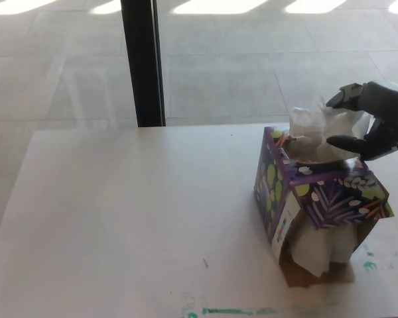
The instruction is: The robot uses its right hand to pull out a tissue from the tissue box kept in the middle of the desk and put it on the right side
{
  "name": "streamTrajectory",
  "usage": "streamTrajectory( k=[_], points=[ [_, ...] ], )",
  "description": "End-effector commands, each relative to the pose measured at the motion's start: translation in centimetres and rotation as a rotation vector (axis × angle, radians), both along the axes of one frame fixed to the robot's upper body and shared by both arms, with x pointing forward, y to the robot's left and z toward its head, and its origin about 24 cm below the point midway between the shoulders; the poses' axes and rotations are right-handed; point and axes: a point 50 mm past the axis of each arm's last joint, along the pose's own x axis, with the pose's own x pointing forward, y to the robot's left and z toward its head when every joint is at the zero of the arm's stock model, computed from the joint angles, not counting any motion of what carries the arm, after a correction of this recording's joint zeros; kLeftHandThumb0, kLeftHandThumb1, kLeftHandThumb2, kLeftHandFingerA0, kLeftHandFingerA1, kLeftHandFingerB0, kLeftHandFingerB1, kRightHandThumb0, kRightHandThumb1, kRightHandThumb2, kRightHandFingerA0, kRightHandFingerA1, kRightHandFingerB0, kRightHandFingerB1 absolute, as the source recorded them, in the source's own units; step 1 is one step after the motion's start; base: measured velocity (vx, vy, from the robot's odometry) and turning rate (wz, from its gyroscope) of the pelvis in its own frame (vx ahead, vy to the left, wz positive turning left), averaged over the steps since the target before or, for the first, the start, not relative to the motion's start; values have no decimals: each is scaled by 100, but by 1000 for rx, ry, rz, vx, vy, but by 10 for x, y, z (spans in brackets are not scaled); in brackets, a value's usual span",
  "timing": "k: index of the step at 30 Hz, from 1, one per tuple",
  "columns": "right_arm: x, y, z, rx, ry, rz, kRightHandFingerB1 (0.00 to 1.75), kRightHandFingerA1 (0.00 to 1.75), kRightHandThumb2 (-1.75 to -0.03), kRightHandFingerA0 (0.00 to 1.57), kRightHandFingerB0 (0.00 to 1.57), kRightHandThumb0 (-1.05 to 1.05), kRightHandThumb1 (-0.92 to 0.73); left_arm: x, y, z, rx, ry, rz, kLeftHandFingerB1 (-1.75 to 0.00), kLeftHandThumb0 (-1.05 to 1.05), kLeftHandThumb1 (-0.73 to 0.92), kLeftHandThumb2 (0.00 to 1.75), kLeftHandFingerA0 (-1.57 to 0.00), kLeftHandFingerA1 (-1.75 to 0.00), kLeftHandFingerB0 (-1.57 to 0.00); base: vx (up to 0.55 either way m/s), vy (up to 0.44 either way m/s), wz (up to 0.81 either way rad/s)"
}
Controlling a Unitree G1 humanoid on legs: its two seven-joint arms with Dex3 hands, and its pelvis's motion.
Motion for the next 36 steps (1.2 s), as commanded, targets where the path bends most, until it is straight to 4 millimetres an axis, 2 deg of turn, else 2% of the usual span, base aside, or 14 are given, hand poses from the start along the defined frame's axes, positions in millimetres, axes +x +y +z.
streamTrajectory(
  k=[1,2,13,15,17,20,22,23,26,27,28,30,31,36],
  points=[
    [-1,-2,-9,-34,-16,-40,47,108,-79,87,26,-47,-51,-2,4,3,22,3,0,-83,-105,83,97,-74,-61,-48,0,0,0],
    [-1,-2,-10,-50,-5,-41,37,127,-59,75,34,-38,-62,-2,4,3,21,0,-2,-83,-105,82,97,-74,-62,-48,0,0,0],
    [-5,0,-23,-254,21,42,42,123,-61,67,52,-37,-66,2,3,4,-6,-12,-12,-80,-105,81,95,-70,-57,-48,0,0,0],
    [-6,2,-24,-325,18,79,47,124,-63,71,65,-35,-75,3,3,5,-5,-19,-23,-79,-105,81,95,-70,-58,-48,0,0,0],
    [-6,2,-24,-396,25,108,82,153,-67,68,67,-35,-80,3,4,5,-8,-22,-25,-78,-105,81,95,-69,-57,-48,0,0,0],
    [-6,1,-24,-496,-43,98,52,151,-68,77,60,-36,-79,4,4,7,-6,-20,-51,-79,-105,82,97,-67,-57,-47,0,0,0],
    [-9,4,-24,-522,-82,113,54,155,-68,75,62,-37,-79,0,6,6,-9,-15,-38,-79,-105,80,96,-69,-57,-49,0,0,0],
    [-10,5,-24,-524,-100,118,89,162,-67,73,61,-36,-79,0,5,5,-24,-24,-26,-81,-105,77,95,-70,-60,-49,0,0,0],
    [-11,6,-24,-535,-146,143,100,165,-66,73,68,-37,-78,-2,5,4,-26,-18,-31,-80,-105,78,95,-71,-58,-49,0,0,0],
    [-12,7,-23,-525,-172,157,143,172,-64,77,57,-33,-77,-3,5,4,-30,-22,-26,-80,-105,78,94,-71,-59,-50,0,0,0],
    [-14,8,-22,-492,-206,180,153,175,-69,73,58,-31,-76,-4,4,3,-33,-24,-23,-79,-105,78,94,-69,-58,-49,0,0,0],
    [-17,10,-20,-434,-258,217,150,175,-70,75,57,-28,-77,-4,4,3,-23,-20,-32,-79,-105,78,94,-69,-57,-50,0,0,0],
    [-19,11,-20,-405,-317,241,134,174,-72,94,67,-24,-71,-4,4,3,-26,-23,-29,-79,-105,77,93,-70,-59,-49,0,0,0],
    [-23,14,-22,-326,-481,320,150,175,-75,82,68,-31,-61,-6,4,2,-24,-19,-27,-80,-105,78,94,-69,-57,-50,0,0,0]
  ],
)
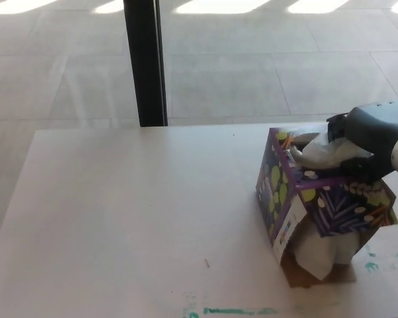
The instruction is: The robot uses its right hand to pull out a tissue from the tissue box kept in the middle of the desk and put it on the right side
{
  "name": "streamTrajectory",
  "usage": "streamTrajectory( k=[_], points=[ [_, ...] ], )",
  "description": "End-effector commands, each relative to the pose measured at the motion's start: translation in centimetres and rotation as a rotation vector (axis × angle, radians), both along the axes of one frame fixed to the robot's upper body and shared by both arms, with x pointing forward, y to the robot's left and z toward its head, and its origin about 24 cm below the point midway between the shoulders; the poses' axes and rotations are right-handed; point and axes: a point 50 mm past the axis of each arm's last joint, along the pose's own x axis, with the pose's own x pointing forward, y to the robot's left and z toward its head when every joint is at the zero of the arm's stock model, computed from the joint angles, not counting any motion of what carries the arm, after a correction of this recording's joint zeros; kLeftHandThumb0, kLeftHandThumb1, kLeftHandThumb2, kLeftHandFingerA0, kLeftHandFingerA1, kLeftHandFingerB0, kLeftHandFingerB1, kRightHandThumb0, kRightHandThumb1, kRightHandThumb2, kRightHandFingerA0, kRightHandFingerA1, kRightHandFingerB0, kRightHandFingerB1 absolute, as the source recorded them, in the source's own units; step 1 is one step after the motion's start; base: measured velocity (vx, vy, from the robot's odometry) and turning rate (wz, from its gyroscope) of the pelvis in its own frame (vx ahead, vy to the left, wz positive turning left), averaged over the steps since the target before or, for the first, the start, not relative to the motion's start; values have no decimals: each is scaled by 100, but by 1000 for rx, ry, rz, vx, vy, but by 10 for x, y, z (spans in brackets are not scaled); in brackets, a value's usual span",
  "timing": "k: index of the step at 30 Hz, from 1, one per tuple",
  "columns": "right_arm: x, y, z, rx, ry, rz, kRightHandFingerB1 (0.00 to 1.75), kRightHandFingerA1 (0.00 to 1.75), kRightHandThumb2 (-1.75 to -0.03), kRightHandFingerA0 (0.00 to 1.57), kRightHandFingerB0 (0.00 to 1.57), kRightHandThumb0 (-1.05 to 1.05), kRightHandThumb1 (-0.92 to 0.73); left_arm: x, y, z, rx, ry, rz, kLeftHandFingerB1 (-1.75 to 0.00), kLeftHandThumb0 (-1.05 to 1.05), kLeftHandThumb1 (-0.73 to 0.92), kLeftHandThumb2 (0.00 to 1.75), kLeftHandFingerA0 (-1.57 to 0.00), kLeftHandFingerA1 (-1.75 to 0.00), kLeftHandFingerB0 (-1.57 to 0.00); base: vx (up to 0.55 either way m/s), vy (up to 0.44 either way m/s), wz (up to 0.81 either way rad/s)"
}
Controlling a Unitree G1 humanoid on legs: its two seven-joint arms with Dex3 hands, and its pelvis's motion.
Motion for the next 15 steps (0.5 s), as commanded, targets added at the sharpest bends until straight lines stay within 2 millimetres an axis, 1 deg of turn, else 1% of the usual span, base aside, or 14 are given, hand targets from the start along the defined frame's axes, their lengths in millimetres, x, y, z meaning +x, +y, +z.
streamTrajectory(
  k=[1,2,3,4,5,6,7,8,9,10,13,14,15],
  points=[
    [-9,4,-1,109,-257,224,150,175,-75,82,68,-31,-61,-5,5,3,18,-18,0,-80,-105,78,94,-69,-57,-50,0,0,0],
    [-10,5,0,112,-282,236,163,175,-75,85,64,-35,-60,-4,4,3,23,-20,-5,-81,-105,78,94,-68,-58,-49,0,0,0],
    [-9,6,2,116,-277,238,164,175,-76,85,63,-35,-60,-4,4,3,31,-14,-15,-80,-105,79,94,-66,-57,-48,0,0,0],
    [-9,5,2,122,-280,240,155,175,-79,85,65,-34,-58,-4,4,3,27,-16,-11,-81,-105,79,94,-67,-58,-48,0,0,0],
    [-9,6,3,129,-295,244,144,175,-85,87,71,-33,-54,-4,4,3,30,-17,-10,-80,-105,79,95,-67,-58,-48,0,0,0],
    [-9,6,5,132,-311,252,138,175,-90,90,74,-30,-51,-5,4,3,29,-16,-8,-80,-105,80,95,-68,-58,-48,0,0,0],
    [-9,7,6,133,-326,262,138,175,-90,90,74,-30,-51,-6,4,2,25,-15,-7,-80,-105,80,95,-68,-58,-48,0,0,0],
    [-8,6,8,147,-336,269,152,175,-92,89,68,-29,-52,-6,4,2,21,-12,1,-80,-105,80,94,-68,-58,-47,0,0,0],
    [-7,5,13,152,-343,257,156,175,-88,88,65,-28,-54,-7,4,1,28,-9,1,-80,-105,80,94,-69,-58,-48,0,0,0],
    [-5,3,17,162,-356,252,159,175,-89,88,65,-30,-57,-9,5,0,23,-5,10,-79,-105,81,94,-68,-57,-48,0,0,0],
    [-4,1,19,154,-363,240,161,175,-93,88,64,-32,-56,-9,5,0,23,-3,9,-78,-105,81,94,-66,-56,-47,0,0,0],
    [-3,-1,26,145,-387,228,157,175,-94,91,68,-32,-54,-8,4,0,25,-1,17,-80,-105,81,96,-67,-57,-50,0,0,0],
    [-2,-1,29,150,-390,224,157,175,-94,89,67,-31,-53,-9,5,0,23,-1,23,-79,-105,80,96,-66,-57,-49,0,0,0]
  ],
)
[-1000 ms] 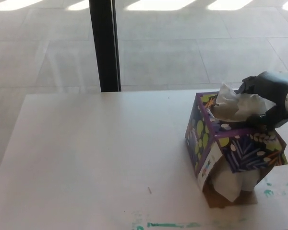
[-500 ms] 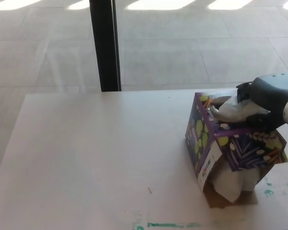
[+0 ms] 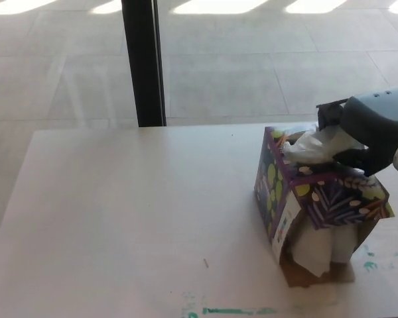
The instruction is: The robot uses its right hand to pull out a tissue from the tissue box kept in the middle of the desk and put it on the right side
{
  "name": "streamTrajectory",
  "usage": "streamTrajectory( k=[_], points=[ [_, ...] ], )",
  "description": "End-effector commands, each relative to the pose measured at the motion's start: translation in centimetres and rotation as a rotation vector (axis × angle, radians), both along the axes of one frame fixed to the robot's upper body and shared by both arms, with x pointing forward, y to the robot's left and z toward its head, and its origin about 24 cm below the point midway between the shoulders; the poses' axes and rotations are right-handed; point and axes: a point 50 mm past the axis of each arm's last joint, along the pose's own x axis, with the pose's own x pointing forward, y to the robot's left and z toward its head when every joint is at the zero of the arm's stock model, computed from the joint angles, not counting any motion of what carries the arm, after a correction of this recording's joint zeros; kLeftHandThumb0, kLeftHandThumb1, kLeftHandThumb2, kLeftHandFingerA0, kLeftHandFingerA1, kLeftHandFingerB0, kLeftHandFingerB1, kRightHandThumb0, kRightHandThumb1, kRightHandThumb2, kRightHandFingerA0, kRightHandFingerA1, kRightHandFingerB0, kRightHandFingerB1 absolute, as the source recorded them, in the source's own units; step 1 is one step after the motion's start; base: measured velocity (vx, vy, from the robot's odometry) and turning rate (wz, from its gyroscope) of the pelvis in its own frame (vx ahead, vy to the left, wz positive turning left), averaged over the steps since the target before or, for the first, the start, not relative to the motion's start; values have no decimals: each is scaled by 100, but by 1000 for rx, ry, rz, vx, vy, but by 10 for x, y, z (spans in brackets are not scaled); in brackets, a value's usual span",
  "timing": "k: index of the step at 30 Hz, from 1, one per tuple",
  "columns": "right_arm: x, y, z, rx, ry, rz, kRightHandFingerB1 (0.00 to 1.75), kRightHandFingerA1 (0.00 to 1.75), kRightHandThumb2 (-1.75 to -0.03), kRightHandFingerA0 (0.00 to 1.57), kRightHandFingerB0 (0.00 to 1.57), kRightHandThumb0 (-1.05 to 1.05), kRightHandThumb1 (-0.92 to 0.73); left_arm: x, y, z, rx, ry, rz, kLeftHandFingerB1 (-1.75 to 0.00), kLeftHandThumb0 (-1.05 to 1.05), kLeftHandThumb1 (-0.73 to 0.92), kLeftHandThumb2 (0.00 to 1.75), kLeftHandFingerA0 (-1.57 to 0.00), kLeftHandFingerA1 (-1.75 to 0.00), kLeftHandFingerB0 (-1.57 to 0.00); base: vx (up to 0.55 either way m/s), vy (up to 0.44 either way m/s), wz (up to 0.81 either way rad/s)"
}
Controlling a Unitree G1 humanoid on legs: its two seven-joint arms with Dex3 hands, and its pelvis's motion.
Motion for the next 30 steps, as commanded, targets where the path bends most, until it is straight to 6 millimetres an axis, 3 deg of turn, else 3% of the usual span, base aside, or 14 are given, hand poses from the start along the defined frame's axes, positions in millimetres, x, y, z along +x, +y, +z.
streamTrajectory(
  k=[1,4,5,8,15,18,19,20,23,24,25,28,29,30],
  points=[
    [-1,-4,25,85,-229,87,144,175,-95,90,73,-31,-52,-8,5,2,19,-7,26,-81,-105,80,96,-65,-57,-49,0,0,0],
    [1,-8,34,102,-268,67,151,175,-96,91,71,-27,-49,-7,5,2,15,-11,34,-81,-105,80,96,-66,-58,-50,0,0,0],
    [3,-10,43,119,-288,52,171,175,-92,89,60,-26,-54,-8,5,1,16,-8,36,-81,-105,80,97,-65,-57,-51,0,0,0],
    [4,-13,57,81,-348,47,161,175,-93,91,63,-26,-50,-8,6,1,22,0,22,-80,-105,81,96,-68,-58,-49,0,0,0],
    [9,-21,95,120,-438,30,161,175,-101,94,70,-25,-47,-13,7,0,25,8,37,-80,-105,79,95,-70,-58,-50,0,0,0],
    [8,-41,127,198,-552,-53,161,175,-99,94,70,-27,-50,-13,7,0,30,20,23,-80,-105,80,96,-69,-58,-49,0,0,0],
    [7,-49,139,228,-579,-85,158,175,-88,95,68,-27,-61,-13,6,0,27,16,22,-80,-105,81,95,-68,-58,-48,0,0,0],
    [3,-59,155,273,-611,-124,149,175,-90,95,73,-29,-60,-13,6,0,24,12,20,-78,-105,81,95,-68,-57,-48,0,0,0],
    [0,-70,168,315,-668,-158,140,175,-89,97,79,-30,-59,-13,6,-1,26,16,23,-77,-105,81,94,-69,-56,-48,0,0,0],
    [-7,-85,179,360,-691,-187,117,136,-106,122,95,-39,-51,-13,6,0,28,14,17,-76,-105,82,94,-68,-56,-48,0,0,0],
    [-11,-97,186,382,-719,-218,124,175,-96,99,82,-31,-56,-13,7,1,32,15,15,-76,-105,82,95,-68,-55,-49,0,0,0],
    [-14,-105,189,405,-739,-239,128,175,-92,98,83,-30,-54,-15,7,0,21,9,27,-79,-105,81,95,-68,-58,-48,0,0,0],
    [-16,-111,187,406,-728,-250,143,175,-89,95,77,-31,-57,-15,7,0,24,11,24,-78,-105,81,95,-69,-57,-48,0,0,0],
    [-18,-117,185,402,-716,-262,143,175,-89,95,77,-31,-57,-16,7,0,29,14,20,-78,-105,81,95,-69,-57,-48,0,0,0]
  ],
)
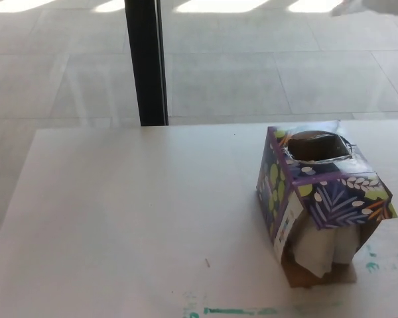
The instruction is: The robot uses its right hand to pull out a tissue from the tissue box kept in the middle of the desk and put it on the right side
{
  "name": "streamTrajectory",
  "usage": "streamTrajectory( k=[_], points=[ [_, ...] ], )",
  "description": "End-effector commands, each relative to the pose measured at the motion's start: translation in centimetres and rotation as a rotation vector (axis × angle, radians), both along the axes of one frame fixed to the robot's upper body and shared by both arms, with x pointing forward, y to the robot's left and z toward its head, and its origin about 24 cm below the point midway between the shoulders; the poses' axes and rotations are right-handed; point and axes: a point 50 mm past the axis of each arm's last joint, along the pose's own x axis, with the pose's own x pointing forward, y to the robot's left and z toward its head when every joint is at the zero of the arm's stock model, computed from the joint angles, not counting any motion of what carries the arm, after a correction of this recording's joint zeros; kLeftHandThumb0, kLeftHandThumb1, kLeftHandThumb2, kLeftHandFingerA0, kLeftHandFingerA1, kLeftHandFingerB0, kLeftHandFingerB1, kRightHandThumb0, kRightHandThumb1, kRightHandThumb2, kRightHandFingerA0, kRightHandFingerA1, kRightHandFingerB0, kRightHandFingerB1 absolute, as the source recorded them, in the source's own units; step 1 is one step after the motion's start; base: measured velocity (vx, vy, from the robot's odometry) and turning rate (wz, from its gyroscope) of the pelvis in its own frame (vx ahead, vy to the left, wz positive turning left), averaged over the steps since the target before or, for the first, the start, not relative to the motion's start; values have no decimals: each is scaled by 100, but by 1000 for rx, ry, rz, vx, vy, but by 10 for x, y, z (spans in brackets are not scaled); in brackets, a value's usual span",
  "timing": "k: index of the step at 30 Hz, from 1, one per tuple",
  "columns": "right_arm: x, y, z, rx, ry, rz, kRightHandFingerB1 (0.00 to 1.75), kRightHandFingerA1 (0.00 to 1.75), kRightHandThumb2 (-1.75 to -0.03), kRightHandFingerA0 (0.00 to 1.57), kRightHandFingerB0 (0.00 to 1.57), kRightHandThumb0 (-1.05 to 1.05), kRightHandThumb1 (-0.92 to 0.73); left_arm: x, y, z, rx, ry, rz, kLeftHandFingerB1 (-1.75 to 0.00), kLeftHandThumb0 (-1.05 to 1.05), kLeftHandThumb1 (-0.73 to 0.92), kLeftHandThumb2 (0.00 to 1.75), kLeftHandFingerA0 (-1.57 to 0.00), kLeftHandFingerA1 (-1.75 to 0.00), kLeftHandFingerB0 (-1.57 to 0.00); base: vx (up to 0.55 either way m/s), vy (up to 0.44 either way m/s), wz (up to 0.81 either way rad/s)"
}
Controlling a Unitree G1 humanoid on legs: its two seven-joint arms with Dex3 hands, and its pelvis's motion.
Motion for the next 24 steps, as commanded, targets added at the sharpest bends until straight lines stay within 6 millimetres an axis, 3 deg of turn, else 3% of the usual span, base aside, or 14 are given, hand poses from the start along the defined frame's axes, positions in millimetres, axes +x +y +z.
streamTrajectory(
  k=[1,9,10,11,12,13,14,15,16,17,18,19,22,24],
  points=[
    [-12,-28,1,52,-12,-38,144,175,-83,95,76,-32,-59,-4,5,3,23,-14,1,-78,-105,81,95,-69,-58,-48,0,0,0],
    [-13,-40,-70,-183,232,-129,106,166,-69,92,84,-26,-62,-4,7,4,28,-18,16,-80,-105,80,95,-68,-58,-49,0,0,0],
    [-13,-40,-79,-211,241,-132,104,129,-92,116,89,-29,-44,-4,7,5,27,-21,14,-80,-105,80,95,-68,-58,-49,0,0,0],
    [-14,-39,-91,-239,286,-142,105,129,-96,112,85,-34,-50,-4,7,5,23,-21,16,-79,-105,80,95,-68,-57,-48,0,0,0],
    [-14,-38,-109,-276,347,-139,127,167,-67,85,76,-28,-63,-4,7,5,26,-20,16,-79,-105,81,95,-69,-57,-49,0,0,0],
    [-15,-37,-116,-288,366,-135,127,167,-67,85,76,-28,-63,-4,7,5,28,-20,16,-79,-105,81,95,-69,-57,-49,0,0,0],
    [-17,-36,-126,-285,394,-118,93,168,-63,86,85,-30,-66,-4,7,5,24,-20,20,-79,-105,80,95,-70,-58,-49,0,0,0],
    [-17,-34,-137,-317,452,-122,99,128,-98,108,80,-35,-52,-6,8,4,19,-23,35,-79,-105,80,95,-71,-60,-49,0,0,0],
    [-17,-33,-138,-320,458,-123,99,128,-98,108,80,-35,-52,-7,8,4,19,-23,36,-79,-105,80,95,-71,-60,-49,0,0,0],
    [-18,-32,-147,-319,520,-130,63,111,-55,121,123,-45,-42,-7,8,4,17,-25,48,-81,-105,78,96,-71,-59,-51,0,0,0],
    [-20,-30,-155,-334,596,-142,109,165,-65,74,70,-32,-74,-7,8,4,18,-26,46,-81,-105,79,96,-70,-58,-50,0,0,0],
    [-22,-27,-166,-353,698,-158,109,165,-65,74,70,-32,-74,-6,7,4,20,-27,41,-81,-105,79,96,-70,-58,-50,0,0,0],
    [-27,-23,-191,-418,920,-238,51,127,-64,77,67,-38,-76,-7,8,4,19,-31,49,-78,-105,81,95,-69,-57,-49,0,0,0],
    [-30,-28,-209,-478,1021,-290,52,107,-63,79,65,-39,-77,-5,8,5,12,-42,61,-79,-105,80,95,-69,-58,-51,0,0,0]
  ],
)
